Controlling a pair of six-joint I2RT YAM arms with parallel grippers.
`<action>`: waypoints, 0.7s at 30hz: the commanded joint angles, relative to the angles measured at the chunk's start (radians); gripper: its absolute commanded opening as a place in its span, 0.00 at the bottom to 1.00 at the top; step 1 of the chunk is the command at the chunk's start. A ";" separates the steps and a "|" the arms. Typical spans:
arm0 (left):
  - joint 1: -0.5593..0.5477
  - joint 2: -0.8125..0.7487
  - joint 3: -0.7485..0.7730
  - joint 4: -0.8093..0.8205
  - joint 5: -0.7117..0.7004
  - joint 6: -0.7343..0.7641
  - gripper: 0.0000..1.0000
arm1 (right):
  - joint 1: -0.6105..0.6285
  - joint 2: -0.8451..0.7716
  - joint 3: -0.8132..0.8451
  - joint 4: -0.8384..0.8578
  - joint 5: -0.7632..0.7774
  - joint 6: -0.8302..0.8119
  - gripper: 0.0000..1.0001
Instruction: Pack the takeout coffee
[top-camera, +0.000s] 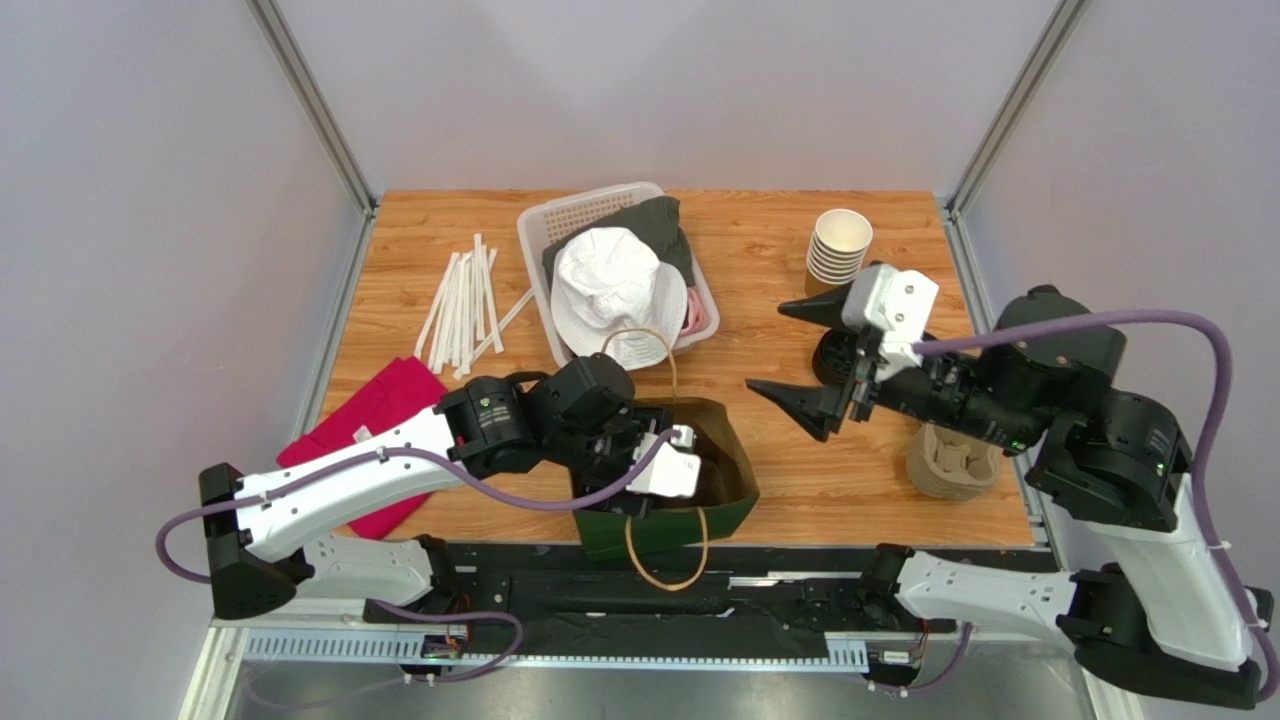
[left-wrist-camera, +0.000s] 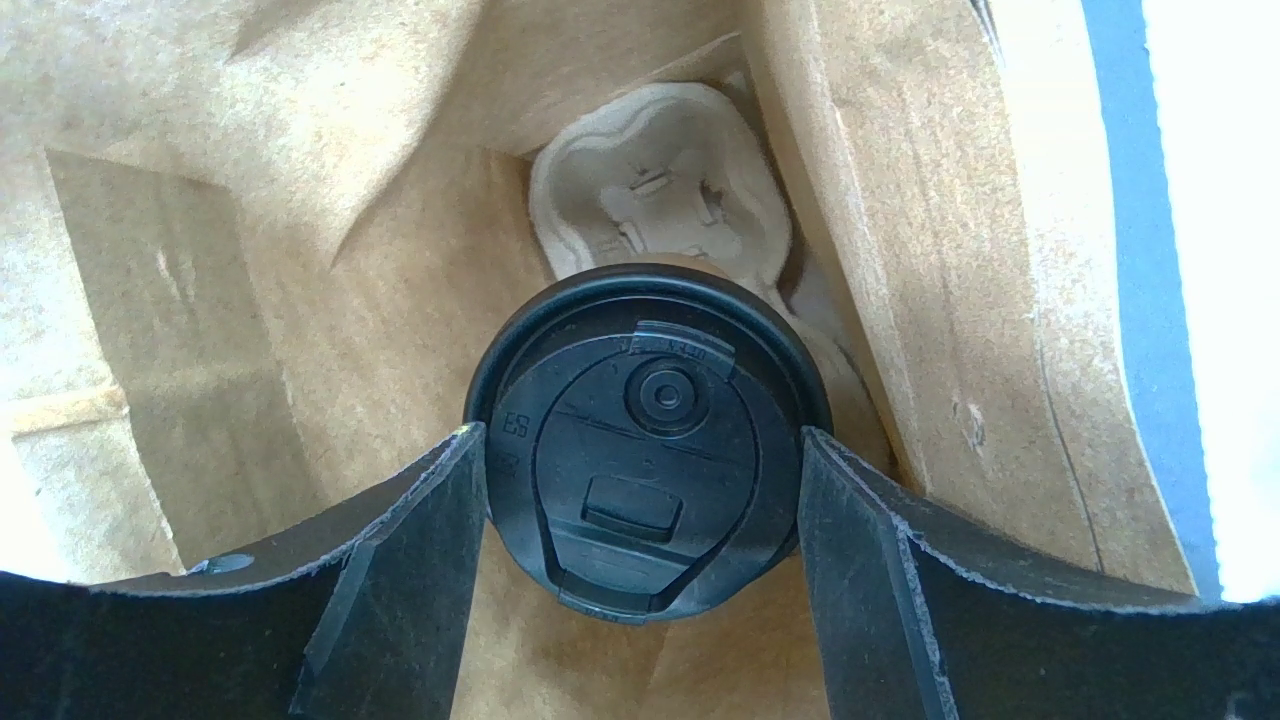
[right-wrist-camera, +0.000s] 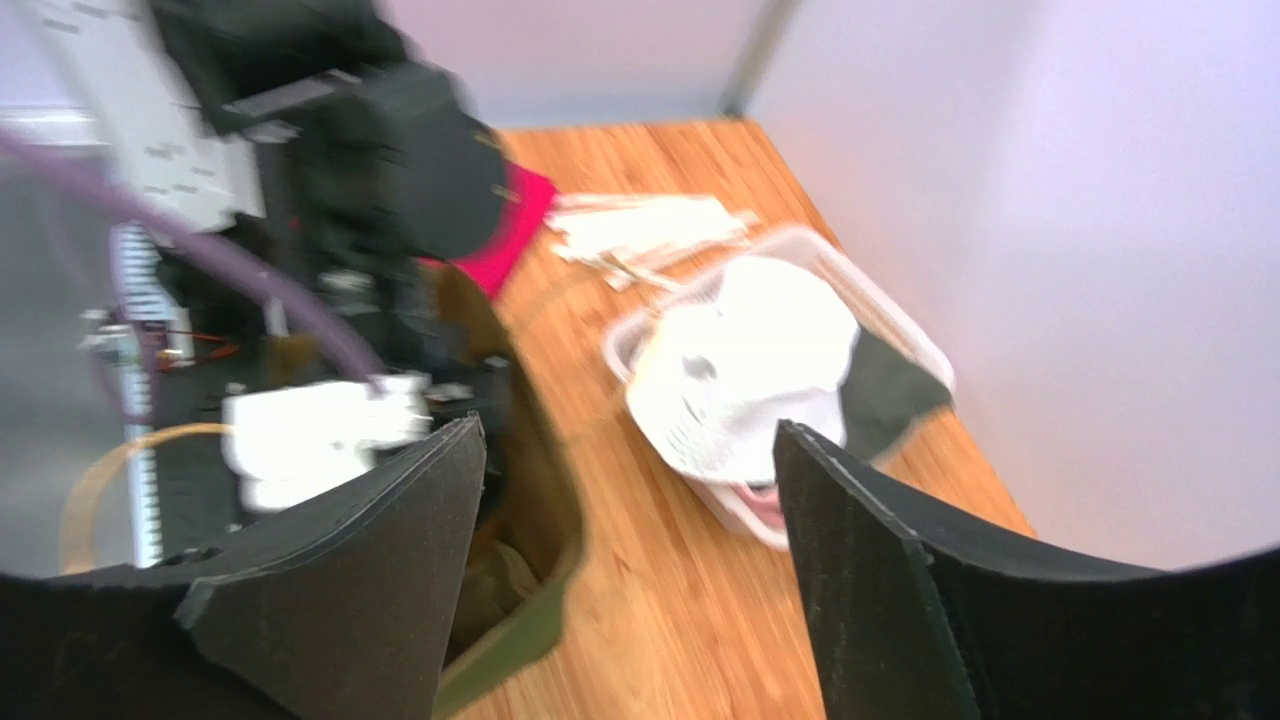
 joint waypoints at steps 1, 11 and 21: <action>-0.035 -0.052 -0.018 0.015 0.033 0.105 0.33 | -0.136 0.100 -0.062 -0.076 -0.112 0.039 0.80; -0.057 -0.060 -0.009 -0.030 0.023 0.139 0.33 | -0.204 0.321 -0.003 -0.233 -0.422 -0.085 0.86; -0.060 -0.079 -0.021 -0.025 0.014 0.135 0.33 | -0.126 0.313 -0.219 -0.163 -0.364 -0.107 0.75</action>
